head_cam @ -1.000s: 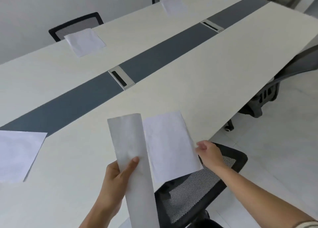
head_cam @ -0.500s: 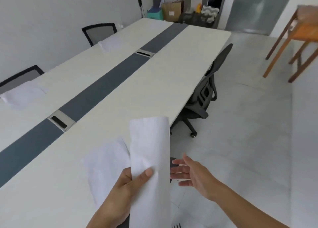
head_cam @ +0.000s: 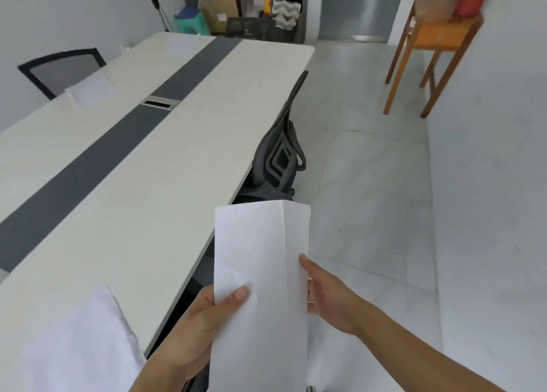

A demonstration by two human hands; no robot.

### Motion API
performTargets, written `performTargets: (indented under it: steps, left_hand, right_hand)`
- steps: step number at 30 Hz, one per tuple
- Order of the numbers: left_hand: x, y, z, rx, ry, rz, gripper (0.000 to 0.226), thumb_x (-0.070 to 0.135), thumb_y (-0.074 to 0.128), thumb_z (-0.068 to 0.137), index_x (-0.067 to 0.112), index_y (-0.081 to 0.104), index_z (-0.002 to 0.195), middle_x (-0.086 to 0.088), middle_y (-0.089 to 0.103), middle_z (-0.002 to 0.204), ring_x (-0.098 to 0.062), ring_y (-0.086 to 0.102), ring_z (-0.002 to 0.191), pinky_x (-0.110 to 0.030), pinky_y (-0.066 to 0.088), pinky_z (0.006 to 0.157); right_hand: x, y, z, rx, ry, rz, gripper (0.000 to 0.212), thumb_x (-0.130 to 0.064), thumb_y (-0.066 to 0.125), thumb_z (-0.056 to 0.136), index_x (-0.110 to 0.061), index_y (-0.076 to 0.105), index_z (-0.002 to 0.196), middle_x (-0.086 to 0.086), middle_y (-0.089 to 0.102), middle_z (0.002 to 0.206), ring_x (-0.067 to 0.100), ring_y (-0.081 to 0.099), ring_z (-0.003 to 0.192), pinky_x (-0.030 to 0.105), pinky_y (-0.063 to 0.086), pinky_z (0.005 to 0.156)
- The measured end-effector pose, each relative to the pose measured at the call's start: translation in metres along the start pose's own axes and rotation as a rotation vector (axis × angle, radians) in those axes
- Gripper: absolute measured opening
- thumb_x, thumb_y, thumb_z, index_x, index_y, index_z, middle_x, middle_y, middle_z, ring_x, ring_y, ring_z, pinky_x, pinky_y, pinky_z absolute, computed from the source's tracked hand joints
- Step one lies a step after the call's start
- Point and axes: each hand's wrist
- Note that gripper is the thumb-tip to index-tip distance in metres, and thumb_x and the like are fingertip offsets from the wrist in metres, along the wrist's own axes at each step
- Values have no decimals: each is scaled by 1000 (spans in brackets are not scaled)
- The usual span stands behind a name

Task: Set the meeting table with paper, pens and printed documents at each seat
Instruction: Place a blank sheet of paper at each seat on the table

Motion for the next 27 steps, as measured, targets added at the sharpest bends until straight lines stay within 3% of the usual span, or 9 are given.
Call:
performTargets:
  steps: [3,6,10,13,18,24,27]
  left_hand:
    - [15,1,43,75,1,23,40,35,73,67,10,75,100,-22,71,109,-39,68,99,-47,56,86]
    - [35,1,96,176,19,66,36,29,70,85,-2,71,104,-26,70,109,-43,67,99,-55,52,92]
    - [71,9,162,265,48,159,22,20,59,89,4,74,93,-21,74,97,-41,71,90,-61,52,87]
    - [101,18,208,274,85,178,21,19,58,92,7,75,92,-17,76,94,-38,72,87,-58,54,84]
    - [139,35,277,373,143,161,25,21,54,95,3,71,91,-16,76,86,-34,73,79,-47,59,71]
    - [170,62,358,406,139,174,27,21,53,96,3,73,89,-15,77,87,-34,74,79,-46,59,72]
    - [189,81,400,459,130,175,33,26,52,95,0,68,84,-5,73,68,-23,67,55,-27,50,47]
  right_hand:
    - [-26,-21,21,104,-52,81,46,-47,56,92,-17,65,125,1,69,125,20,64,118,43,45,106]
    - [-61,-54,44,255,-106,21,33,-29,67,88,-6,71,111,10,74,112,28,71,103,42,55,92]
    - [-120,-88,68,389,-158,-123,17,-18,70,88,-3,75,93,11,78,96,25,75,85,31,58,70]
    - [-166,-105,87,453,-234,-171,17,-19,71,87,-2,74,88,12,78,91,24,75,78,32,59,66]
    - [-213,-138,110,407,-210,-117,20,-20,69,88,-2,74,94,13,78,94,31,74,87,40,60,79]
    - [-261,-208,154,380,-168,-233,22,-17,66,91,4,72,89,23,75,88,27,71,72,32,55,63]
    - [-310,-251,187,331,-175,-303,20,-19,65,92,-1,74,89,16,77,84,26,73,71,32,55,63]
Point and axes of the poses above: each hand's wrist, its own z-axis towards the middle knuckle, its own y-axis out of the palm, x = y × z
